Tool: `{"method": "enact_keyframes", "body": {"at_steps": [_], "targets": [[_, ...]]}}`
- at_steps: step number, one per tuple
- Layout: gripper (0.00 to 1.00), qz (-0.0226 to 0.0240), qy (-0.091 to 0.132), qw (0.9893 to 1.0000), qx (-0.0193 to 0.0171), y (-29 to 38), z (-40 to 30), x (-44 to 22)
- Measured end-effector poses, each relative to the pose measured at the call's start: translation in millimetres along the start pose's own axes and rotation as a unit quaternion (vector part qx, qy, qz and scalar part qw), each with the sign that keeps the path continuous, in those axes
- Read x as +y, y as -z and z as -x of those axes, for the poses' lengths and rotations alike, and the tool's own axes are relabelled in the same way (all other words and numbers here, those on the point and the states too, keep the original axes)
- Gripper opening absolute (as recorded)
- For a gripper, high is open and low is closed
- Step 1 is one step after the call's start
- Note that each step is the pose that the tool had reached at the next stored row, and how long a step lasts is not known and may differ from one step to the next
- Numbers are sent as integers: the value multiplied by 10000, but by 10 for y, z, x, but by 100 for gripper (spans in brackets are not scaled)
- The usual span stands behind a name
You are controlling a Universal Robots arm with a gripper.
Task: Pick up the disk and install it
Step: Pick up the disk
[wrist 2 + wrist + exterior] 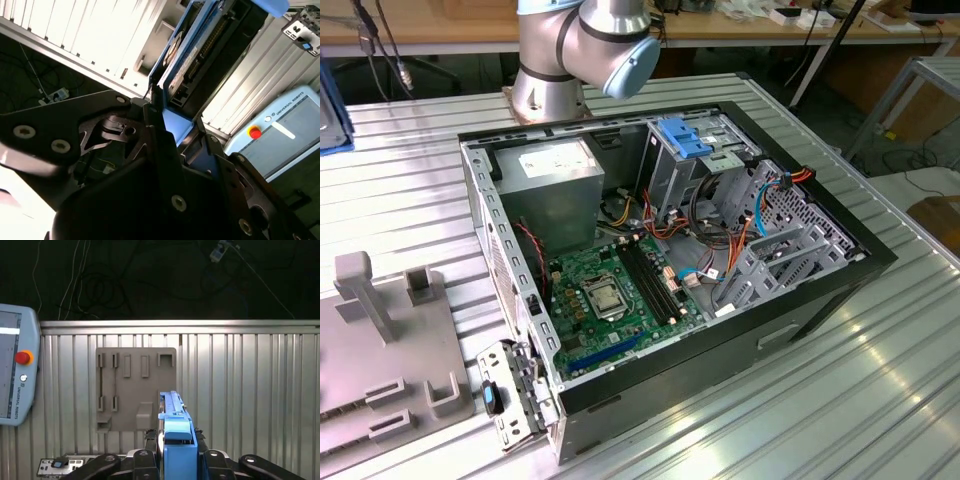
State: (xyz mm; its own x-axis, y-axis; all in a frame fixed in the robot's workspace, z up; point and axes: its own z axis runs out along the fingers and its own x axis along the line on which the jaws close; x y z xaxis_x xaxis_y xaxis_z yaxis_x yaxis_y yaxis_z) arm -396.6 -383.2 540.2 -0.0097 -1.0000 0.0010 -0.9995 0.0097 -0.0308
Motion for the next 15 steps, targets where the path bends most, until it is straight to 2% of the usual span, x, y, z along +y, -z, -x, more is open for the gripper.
{"method": "enact_keyframes", "body": {"at_steps": [10,11,15], "targets": [[37,0,0,10000,0,-41,1,-465],[37,0,0,10000,0,-52,1,-571],[37,0,0,10000,0,-72,0,-755]]}}
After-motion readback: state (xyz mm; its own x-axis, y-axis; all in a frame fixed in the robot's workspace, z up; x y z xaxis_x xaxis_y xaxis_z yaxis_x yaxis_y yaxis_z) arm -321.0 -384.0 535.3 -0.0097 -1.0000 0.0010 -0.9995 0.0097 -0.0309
